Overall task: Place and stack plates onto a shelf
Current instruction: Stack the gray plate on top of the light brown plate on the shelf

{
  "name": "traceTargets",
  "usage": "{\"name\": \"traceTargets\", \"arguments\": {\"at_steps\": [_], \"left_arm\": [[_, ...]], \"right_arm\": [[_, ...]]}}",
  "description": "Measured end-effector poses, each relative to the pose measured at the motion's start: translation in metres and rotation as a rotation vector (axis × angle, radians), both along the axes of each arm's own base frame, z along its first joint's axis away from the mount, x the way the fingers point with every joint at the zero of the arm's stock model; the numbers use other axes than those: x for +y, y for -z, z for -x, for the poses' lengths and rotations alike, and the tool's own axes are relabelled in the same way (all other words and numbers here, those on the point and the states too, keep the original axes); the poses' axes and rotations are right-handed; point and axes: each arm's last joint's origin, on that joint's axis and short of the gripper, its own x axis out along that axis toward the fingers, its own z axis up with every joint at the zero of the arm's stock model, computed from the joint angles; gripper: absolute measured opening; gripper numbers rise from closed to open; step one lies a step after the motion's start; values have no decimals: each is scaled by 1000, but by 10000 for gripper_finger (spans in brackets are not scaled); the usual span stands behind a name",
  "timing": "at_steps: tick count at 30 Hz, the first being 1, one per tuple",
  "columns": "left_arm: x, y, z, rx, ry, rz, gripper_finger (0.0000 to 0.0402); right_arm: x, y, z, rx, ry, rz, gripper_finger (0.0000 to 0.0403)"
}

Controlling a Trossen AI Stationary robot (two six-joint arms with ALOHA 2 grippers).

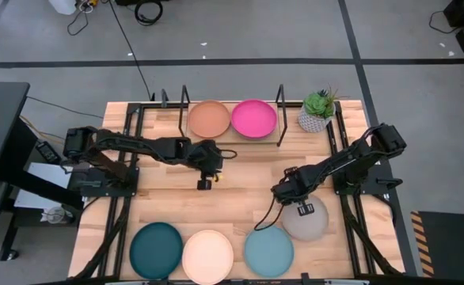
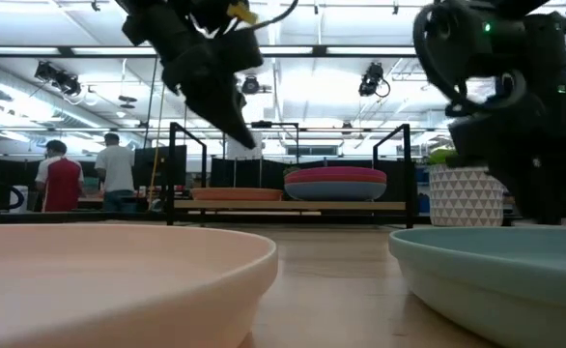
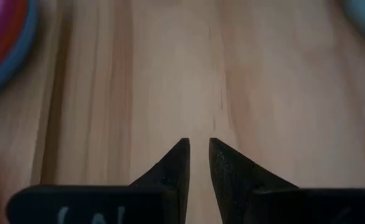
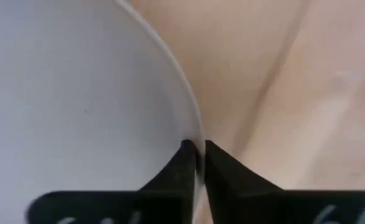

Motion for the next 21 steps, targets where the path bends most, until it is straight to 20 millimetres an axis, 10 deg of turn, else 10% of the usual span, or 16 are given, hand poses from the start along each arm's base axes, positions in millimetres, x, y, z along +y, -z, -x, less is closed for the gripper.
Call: {"name": "traceTargets", "arguments": {"at_steps": [13, 21], "left_arm": [[-28, 1, -8, -62, -5, -64, 138], [-10, -1, -26, -250, -257, 24, 207]], "right_arm": [[-48, -47, -10, -355, 177, 132, 17], [-95, -75, -22, -505, 484, 201, 18]]}}
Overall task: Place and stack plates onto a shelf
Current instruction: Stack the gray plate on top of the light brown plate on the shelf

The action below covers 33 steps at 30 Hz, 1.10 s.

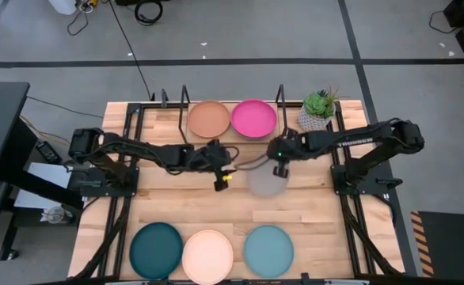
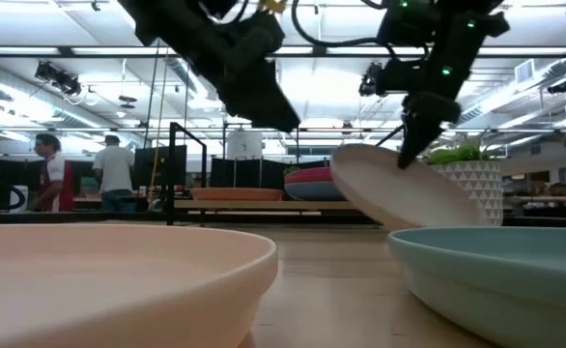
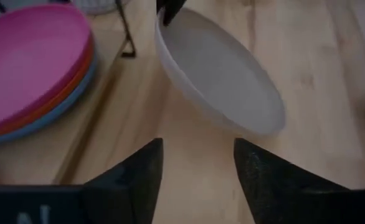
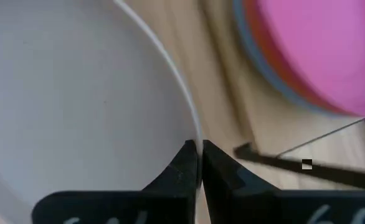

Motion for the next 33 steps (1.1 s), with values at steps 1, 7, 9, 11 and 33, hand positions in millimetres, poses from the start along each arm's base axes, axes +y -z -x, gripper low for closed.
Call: {"name": "traceTargets", "arguments": {"at_steps": [1, 7, 9, 11, 33], "left_arm": [[3, 1, 0, 5, -7, 1, 213], [17, 0, 0, -6, -35, -22, 228], [17, 0, 0, 14, 14, -95, 228], [12, 0, 0, 56, 105, -218, 228], [-28, 3, -15, 219, 794, -1294, 228]], "right_arm": [[-3, -3, -2, -17, 16, -2, 18], [-15, -17, -10, -81, 94, -8, 18], [-18, -19, -12, -97, 110, -29, 18], [-22, -20, -13, -88, 122, -55, 18], [-49, -21, -6, -108, 12, -304, 18]]}}
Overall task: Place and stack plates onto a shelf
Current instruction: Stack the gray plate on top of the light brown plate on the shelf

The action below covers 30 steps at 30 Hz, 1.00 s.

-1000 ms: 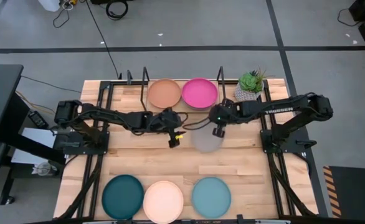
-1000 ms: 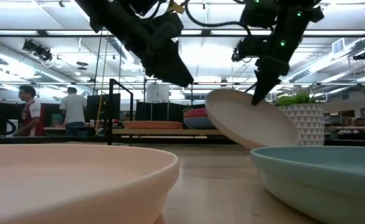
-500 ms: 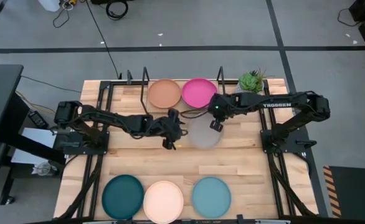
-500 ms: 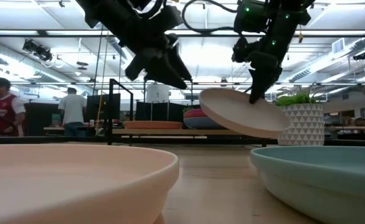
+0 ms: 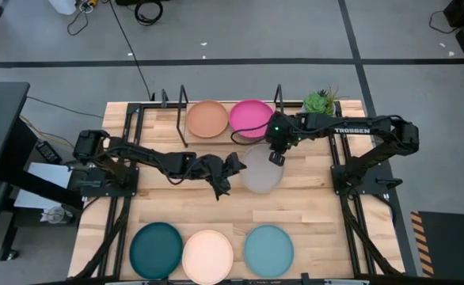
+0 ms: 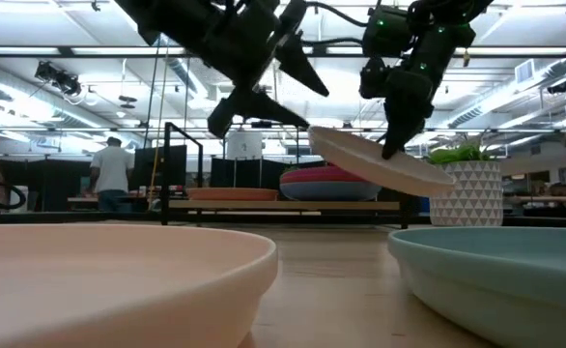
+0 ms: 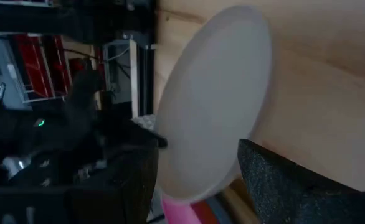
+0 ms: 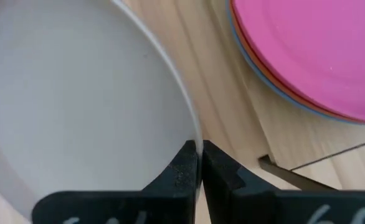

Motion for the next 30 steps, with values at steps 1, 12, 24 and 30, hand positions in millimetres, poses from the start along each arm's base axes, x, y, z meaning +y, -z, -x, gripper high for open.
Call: {"name": "traceTargets", "arguments": {"at_steps": [1, 12, 24, 30], "left_arm": [[0, 5, -1, 18, 4, -7, 228], [1, 24, -6, 86, 0, -83, 223], [-6, 23, -6, 80, 50, -86, 120], [-12, 23, -6, 73, 73, -62, 61]], "right_arm": [[0, 0, -1, -11, -12, -4, 18], [-1, -1, -1, -28, -34, -44, 18], [-2, -4, -1, -47, 30, -147, 21], [0, -4, 0, -42, 24, -168, 40]]}}
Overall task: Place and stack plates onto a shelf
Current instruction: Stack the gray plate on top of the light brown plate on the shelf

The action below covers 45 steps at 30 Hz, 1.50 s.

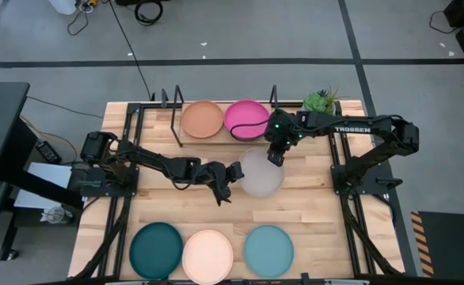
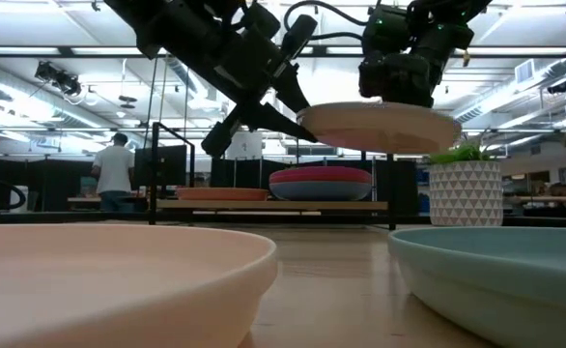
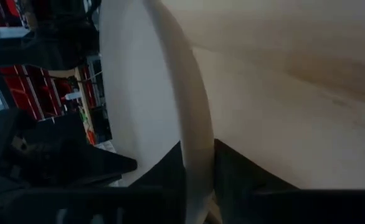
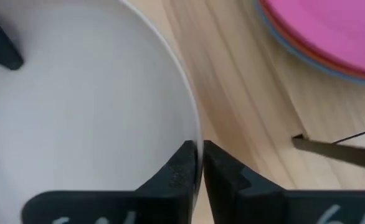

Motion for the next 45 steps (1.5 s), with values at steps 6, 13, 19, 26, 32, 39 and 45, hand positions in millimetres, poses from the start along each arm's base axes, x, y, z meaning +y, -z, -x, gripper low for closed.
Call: {"name": "traceTargets", "arguments": {"at_steps": [6, 13, 19, 26, 32, 39, 45], "left_arm": [[0, -1, -1, -10, 1, 5, 53], [-7, -16, 5, -61, -2, 52, 61], [-8, -36, 19, -97, -134, 144, 56], [24, -47, 41, -119, -538, 321, 58], [52, -36, 52, -125, -866, 284, 58], [73, -16, 51, -137, -1056, 277, 58], [84, 1, 53, -108, -1164, 253, 58]], "right_arm": [[7, -14, 9, -31, -8, 26, 81], [14, -44, 40, -75, 71, 140, 127], [23, -70, 70, -157, 120, 227, 136], [43, -81, 87, -227, 125, 369, 134], [59, -65, 85, -246, 92, 440, 133], [68, -41, 80, -255, 53, 452, 133], [75, -29, 79, -254, 50, 459, 133]]}}
